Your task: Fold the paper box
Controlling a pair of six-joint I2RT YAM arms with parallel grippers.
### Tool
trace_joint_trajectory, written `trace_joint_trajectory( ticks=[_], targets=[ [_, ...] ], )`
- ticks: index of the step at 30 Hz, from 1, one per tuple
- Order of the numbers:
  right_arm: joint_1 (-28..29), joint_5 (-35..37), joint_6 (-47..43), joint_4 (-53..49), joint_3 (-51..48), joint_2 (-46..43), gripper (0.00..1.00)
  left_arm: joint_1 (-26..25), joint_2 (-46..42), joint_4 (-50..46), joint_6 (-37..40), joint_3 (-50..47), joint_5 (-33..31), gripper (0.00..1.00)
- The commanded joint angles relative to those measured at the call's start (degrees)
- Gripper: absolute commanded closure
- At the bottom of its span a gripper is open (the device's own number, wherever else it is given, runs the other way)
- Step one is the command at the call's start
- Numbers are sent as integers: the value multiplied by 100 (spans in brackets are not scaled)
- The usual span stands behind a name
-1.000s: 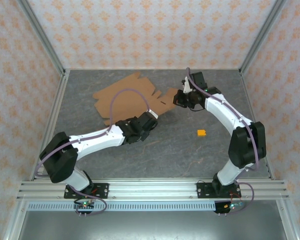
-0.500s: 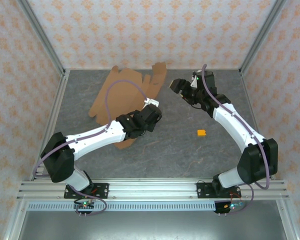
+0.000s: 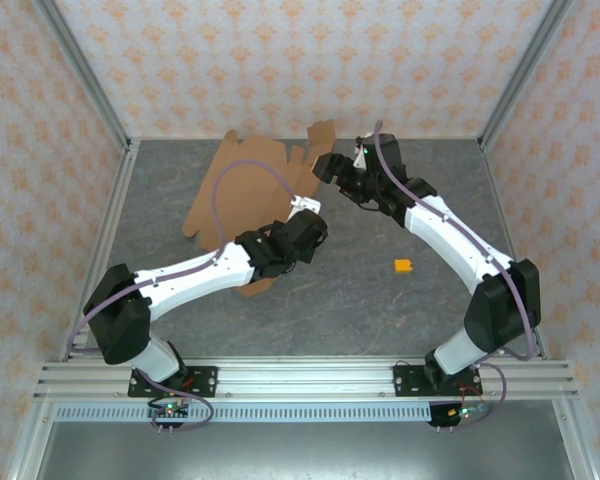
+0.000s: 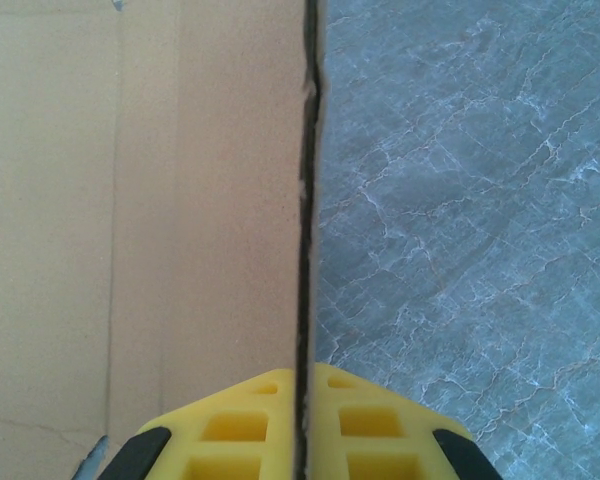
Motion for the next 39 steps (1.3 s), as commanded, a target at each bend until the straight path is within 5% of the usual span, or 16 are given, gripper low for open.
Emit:
trace_joint_trajectory(
  ticks=[1, 15, 21, 25, 27, 32, 39],
  targets=[
    [145, 434, -223, -597, 505, 224, 25, -78, 172, 148, -132, 145, -256, 94],
    [349, 2201, -922, -1938, 1324, 723, 86, -350, 659, -34, -353, 528, -709, 88],
    [199, 2713, -1849, -2682, 1861, 808, 98, -369, 203, -76, -372, 506, -69, 55],
    [-295, 2256, -2842, -3369, 2306, 867, 100, -361, -544, -290, -177, 410, 545, 27],
    [-580, 1809, -3215, -3722, 2556, 928, 100, -293, -954, -481, -107, 314, 704, 21],
    [-920, 918, -4162, -4530, 3170, 1207, 100, 958, -1641, -664, -420, -118, 1815, 18],
    [-996, 112, -4634, -5218, 4247, 1935, 100, 2675, -1133, -673, -709, -259, 2179, 17]
  ],
)
